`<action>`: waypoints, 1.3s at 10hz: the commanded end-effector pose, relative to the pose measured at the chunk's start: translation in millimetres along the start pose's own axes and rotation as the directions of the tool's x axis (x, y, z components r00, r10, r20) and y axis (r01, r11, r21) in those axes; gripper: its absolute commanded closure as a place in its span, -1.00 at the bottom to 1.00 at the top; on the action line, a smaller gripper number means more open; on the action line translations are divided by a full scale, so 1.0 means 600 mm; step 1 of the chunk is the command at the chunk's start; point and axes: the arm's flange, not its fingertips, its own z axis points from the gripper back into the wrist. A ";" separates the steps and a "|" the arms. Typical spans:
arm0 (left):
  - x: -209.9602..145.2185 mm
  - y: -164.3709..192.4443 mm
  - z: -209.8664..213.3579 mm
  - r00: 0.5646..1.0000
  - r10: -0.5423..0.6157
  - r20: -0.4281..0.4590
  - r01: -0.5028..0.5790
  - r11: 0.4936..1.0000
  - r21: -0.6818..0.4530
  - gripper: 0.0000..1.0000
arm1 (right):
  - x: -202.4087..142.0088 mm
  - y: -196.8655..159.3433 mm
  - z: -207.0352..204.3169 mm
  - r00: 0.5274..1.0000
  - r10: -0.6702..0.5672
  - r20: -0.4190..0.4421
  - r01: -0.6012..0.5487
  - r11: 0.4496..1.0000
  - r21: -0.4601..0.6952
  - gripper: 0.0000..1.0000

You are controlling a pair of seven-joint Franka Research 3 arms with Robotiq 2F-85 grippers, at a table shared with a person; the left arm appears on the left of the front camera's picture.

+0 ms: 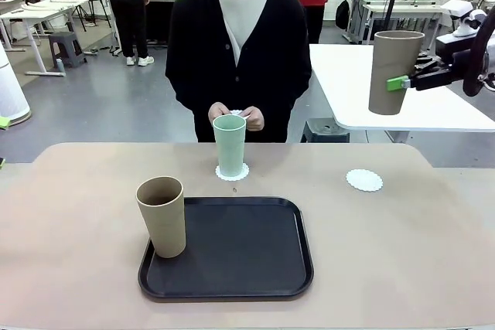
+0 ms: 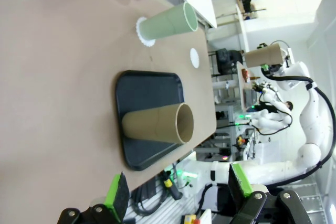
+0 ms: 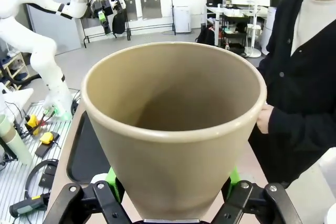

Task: Place coasters on the table and set cups on them.
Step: Take one Reusable plastic cup from the Flat Tray and place it on a coaster set by the human.

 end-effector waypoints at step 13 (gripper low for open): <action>-0.002 0.000 0.001 1.000 -0.003 0.000 0.003 1.000 -0.010 -1.00 | -0.164 -0.099 0.001 0.985 0.166 0.050 -0.169 0.983 0.067 -0.68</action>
